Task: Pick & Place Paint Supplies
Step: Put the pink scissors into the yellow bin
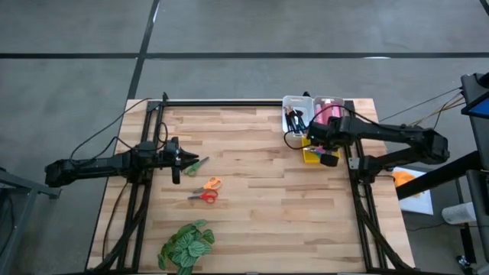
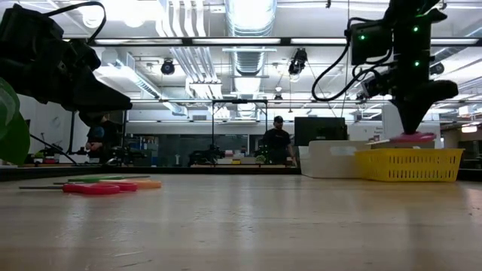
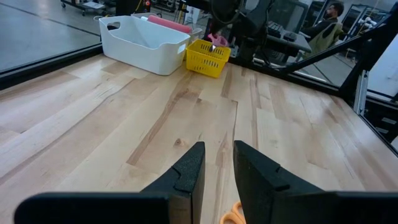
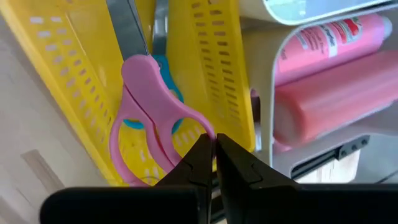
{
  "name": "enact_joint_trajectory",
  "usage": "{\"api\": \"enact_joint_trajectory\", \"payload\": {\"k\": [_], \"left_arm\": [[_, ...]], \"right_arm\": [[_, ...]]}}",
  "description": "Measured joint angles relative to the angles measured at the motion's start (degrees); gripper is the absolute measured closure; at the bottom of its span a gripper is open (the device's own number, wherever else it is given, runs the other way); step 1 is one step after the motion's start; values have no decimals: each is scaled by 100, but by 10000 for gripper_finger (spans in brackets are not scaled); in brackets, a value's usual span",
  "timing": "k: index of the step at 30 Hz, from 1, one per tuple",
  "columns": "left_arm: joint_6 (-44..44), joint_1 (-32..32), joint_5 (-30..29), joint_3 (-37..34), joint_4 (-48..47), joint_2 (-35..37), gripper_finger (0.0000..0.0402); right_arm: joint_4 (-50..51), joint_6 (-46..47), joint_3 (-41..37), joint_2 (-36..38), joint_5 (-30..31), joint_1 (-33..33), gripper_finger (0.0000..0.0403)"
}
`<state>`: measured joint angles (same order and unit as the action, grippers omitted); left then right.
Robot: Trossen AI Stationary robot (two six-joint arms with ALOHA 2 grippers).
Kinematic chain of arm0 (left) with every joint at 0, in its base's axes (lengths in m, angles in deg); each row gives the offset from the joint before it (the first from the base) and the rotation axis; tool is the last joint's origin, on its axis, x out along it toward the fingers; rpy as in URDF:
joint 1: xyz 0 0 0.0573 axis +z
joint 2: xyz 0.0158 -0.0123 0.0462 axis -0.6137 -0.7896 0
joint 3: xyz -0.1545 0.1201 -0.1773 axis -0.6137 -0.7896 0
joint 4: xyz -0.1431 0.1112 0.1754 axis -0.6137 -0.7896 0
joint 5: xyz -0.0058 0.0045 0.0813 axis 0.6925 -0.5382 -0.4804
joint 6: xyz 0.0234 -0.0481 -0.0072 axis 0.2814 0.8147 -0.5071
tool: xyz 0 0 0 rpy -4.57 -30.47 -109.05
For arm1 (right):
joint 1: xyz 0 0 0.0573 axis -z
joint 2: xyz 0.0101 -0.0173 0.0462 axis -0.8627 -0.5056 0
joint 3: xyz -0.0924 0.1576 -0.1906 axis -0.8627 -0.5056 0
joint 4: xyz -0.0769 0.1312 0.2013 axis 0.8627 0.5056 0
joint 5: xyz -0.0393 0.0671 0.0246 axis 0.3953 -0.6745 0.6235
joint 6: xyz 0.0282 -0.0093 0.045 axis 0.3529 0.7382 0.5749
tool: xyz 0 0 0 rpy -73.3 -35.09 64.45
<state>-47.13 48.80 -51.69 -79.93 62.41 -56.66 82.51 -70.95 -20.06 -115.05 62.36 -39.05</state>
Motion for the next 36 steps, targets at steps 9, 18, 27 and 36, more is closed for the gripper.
{"api": "enact_joint_trajectory", "payload": {"k": [9,18,27,36], "left_arm": [[-2,1,0,0,0,0,315],[-1,2,0,0,1,0,315],[-2,0,0,0,2,0,315],[-2,2,0,0,0,0,315]], "right_arm": [[-490,-158,-350,0,-17,121,393],[-452,-109,-340,26,94,125,393],[-236,233,-235,92,316,125,393],[-268,163,-288,85,254,188,393]]}}
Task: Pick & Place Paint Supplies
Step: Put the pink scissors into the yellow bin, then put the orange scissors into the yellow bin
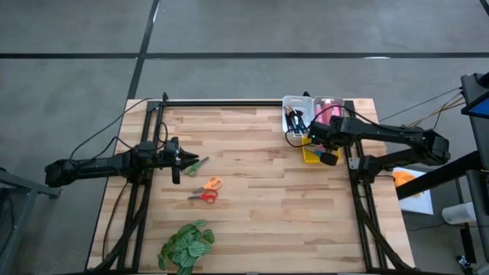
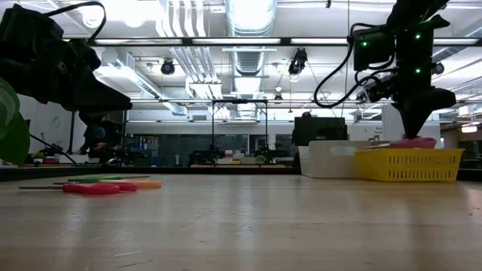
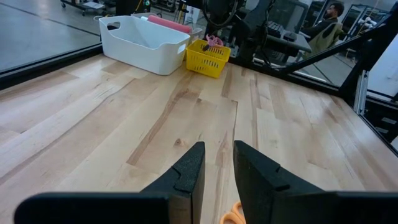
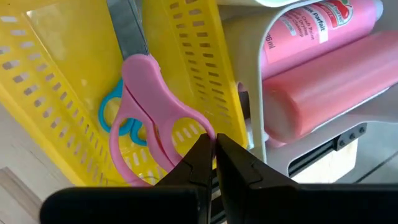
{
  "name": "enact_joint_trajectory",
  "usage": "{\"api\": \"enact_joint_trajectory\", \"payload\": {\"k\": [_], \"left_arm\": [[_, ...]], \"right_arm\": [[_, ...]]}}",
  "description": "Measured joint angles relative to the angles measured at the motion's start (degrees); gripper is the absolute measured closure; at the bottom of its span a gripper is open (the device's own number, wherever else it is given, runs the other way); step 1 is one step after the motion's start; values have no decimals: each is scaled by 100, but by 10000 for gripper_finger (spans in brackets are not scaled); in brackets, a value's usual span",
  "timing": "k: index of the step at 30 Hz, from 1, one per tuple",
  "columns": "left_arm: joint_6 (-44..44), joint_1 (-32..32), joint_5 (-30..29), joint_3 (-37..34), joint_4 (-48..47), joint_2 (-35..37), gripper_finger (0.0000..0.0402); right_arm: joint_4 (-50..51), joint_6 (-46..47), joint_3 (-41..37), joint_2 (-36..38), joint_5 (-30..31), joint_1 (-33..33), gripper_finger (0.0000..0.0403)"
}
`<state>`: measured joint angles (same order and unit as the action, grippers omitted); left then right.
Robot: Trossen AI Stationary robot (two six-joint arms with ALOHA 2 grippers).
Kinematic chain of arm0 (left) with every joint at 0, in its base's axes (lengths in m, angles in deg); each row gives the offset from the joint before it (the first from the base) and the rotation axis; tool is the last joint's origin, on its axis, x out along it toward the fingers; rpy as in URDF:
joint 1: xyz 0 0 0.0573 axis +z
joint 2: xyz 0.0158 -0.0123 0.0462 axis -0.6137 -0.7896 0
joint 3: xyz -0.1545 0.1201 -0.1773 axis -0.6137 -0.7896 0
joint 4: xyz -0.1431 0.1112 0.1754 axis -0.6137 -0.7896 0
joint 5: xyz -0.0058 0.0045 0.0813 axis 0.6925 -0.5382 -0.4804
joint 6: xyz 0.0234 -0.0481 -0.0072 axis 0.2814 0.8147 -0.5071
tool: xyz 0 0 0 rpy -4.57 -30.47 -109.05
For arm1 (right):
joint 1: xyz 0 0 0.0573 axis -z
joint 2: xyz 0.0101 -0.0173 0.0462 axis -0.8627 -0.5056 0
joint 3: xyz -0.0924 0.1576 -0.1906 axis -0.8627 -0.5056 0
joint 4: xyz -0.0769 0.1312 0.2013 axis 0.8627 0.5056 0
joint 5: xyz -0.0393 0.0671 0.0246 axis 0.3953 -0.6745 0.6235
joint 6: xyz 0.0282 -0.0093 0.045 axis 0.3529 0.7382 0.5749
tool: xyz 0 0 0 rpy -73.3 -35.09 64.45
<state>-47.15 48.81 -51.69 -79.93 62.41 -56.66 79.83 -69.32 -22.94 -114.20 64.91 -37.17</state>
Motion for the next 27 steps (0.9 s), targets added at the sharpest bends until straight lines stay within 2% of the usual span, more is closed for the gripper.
{"api": "enact_joint_trajectory", "payload": {"k": [3,7,15,23,27], "left_arm": [[1,-1,0,0,2,0,315],[0,-1,0,0,0,0,315],[2,-2,0,0,0,0,315],[0,0,0,0,1,0,315],[0,-2,0,0,0,0,315]], "right_arm": [[-22,-22,-23,-13,-49,6,393],[-32,-182,-27,-56,-411,10,393],[-49,-192,-29,-385,-422,11,392],[-62,-166,-31,-834,-348,6,346],[-66,-124,-31,-864,-254,6,337]]}}
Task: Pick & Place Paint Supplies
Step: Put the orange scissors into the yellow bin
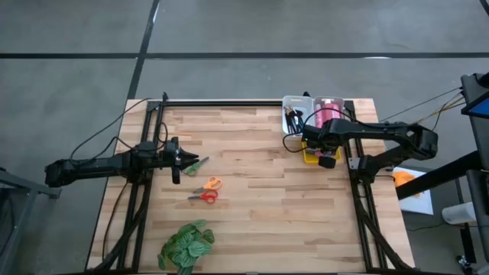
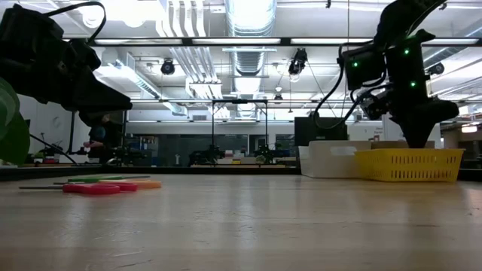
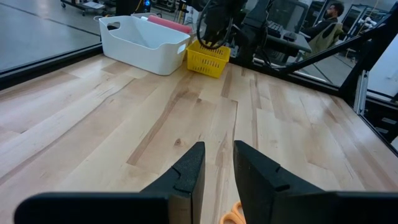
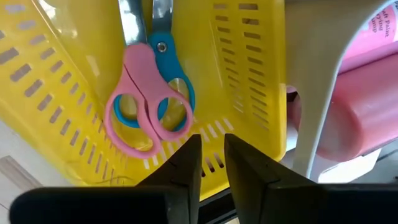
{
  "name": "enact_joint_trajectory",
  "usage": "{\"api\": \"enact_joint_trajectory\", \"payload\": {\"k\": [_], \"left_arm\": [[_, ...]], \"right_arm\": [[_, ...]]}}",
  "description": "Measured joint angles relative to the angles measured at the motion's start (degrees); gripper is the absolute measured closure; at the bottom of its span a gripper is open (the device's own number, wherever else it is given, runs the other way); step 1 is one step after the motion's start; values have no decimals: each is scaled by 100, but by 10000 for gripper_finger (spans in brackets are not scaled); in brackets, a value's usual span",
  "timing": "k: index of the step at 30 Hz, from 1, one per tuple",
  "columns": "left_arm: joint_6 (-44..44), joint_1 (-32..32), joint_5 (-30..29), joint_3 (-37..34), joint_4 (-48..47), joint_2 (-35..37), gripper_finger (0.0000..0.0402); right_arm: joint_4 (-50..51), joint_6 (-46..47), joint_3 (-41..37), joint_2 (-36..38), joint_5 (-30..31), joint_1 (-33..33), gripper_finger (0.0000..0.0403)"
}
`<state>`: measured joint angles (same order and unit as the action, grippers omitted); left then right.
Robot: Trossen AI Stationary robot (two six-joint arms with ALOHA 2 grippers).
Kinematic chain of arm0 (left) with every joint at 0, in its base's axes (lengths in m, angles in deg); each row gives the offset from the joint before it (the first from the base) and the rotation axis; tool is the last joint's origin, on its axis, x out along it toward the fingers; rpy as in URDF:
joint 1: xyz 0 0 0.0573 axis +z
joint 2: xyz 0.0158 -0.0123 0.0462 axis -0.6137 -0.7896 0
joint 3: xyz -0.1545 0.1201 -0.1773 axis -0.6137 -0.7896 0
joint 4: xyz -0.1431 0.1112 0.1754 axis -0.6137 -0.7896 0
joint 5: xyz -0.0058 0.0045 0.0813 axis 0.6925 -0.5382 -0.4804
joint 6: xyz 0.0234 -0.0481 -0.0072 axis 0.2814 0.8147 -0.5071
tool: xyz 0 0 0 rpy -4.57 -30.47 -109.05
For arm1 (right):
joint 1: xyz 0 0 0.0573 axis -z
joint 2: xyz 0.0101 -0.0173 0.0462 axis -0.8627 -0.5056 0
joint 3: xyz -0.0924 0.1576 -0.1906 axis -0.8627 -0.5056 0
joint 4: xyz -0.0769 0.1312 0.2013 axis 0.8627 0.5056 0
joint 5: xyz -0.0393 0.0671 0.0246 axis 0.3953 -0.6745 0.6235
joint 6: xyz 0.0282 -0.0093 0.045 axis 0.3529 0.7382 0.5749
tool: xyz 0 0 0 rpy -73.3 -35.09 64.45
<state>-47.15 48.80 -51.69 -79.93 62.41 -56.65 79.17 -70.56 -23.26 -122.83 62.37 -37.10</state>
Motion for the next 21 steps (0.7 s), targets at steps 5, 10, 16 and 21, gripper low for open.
{"api": "enact_joint_trajectory", "payload": {"k": [5,10,16,21], "left_arm": [[2,0,0,0,0,0,315],[0,2,0,0,0,0,315],[0,0,0,0,0,1,315],[0,0,0,0,0,0,315]], "right_arm": [[2,7,0,111,0,4,335],[39,40,50,324,32,4,335],[41,782,423,675,144,0,335],[-60,1287,944,772,-4,0,335]]}}
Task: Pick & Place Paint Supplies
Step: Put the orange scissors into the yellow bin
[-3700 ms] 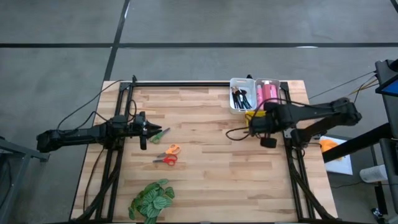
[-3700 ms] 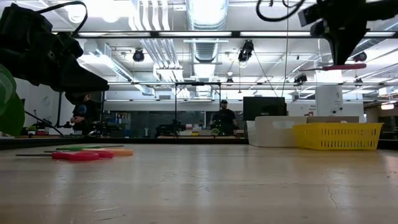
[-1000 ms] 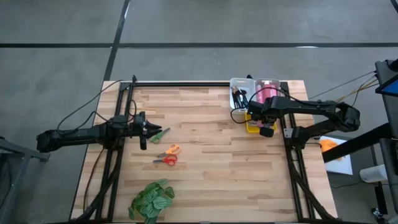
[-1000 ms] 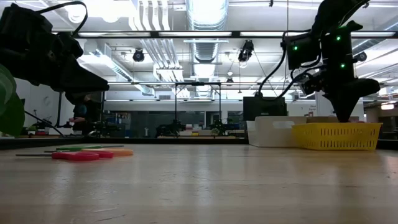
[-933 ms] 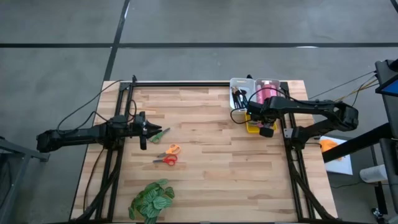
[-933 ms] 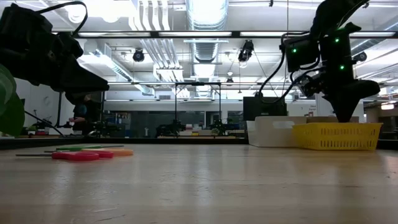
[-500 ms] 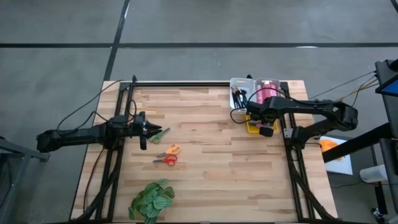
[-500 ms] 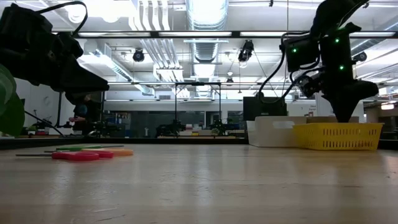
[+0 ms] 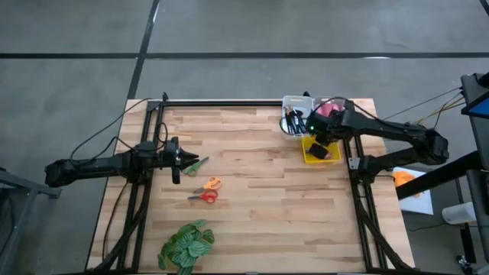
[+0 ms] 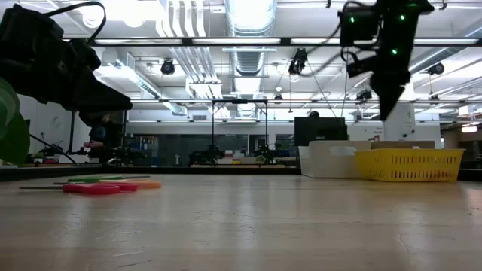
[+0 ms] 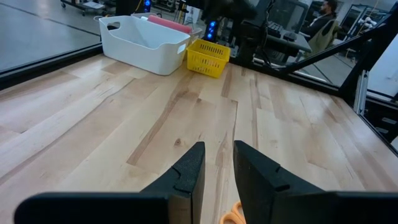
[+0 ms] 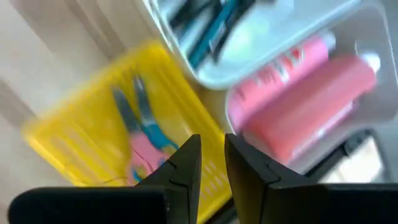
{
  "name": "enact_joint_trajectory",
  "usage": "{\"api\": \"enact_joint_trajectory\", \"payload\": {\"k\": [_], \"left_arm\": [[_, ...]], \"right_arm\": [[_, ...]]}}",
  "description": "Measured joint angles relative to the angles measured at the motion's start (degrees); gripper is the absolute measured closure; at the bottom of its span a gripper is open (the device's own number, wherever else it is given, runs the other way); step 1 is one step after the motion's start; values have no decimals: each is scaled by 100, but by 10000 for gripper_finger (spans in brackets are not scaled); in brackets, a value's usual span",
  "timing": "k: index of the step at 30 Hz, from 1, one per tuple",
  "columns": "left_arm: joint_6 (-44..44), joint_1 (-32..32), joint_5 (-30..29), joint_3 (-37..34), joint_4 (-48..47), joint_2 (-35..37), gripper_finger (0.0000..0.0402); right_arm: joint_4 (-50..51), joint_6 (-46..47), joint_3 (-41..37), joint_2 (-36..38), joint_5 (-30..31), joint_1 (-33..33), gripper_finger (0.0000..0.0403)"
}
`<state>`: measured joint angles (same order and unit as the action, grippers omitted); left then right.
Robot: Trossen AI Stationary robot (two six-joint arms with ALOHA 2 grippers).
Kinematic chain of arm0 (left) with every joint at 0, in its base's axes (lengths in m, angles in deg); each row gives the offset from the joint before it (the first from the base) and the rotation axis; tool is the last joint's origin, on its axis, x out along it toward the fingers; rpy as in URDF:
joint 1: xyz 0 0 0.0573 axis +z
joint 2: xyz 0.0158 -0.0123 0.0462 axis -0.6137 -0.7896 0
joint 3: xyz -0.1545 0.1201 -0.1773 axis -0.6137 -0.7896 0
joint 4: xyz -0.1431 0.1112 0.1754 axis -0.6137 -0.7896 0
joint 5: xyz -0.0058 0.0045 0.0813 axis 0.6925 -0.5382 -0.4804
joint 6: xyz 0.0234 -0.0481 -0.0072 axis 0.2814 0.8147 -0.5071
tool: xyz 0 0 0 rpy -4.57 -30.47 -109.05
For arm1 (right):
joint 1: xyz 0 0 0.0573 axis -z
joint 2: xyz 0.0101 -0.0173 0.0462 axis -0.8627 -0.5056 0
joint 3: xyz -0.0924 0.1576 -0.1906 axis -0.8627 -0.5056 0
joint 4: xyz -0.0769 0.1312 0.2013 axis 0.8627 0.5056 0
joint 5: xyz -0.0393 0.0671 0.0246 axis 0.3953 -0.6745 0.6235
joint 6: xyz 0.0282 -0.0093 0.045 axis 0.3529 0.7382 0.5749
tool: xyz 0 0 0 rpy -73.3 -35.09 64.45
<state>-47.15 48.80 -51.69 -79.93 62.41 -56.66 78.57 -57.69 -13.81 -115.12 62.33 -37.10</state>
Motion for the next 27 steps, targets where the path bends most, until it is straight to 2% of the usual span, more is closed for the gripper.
{"api": "enact_joint_trajectory", "payload": {"k": [6,13,18,27], "left_arm": [[0,2,0,0,2,0,315],[1,1,0,0,0,0,315],[0,1,0,0,1,0,315],[1,0,0,0,2,0,315]], "right_arm": [[-1080,-146,466,-11,-797,-13,335],[-3012,-555,334,-51,-1803,-244,335],[-4091,-1037,271,-393,-1867,-729,335],[-5710,-2137,262,-1468,-1875,-1416,335]]}}
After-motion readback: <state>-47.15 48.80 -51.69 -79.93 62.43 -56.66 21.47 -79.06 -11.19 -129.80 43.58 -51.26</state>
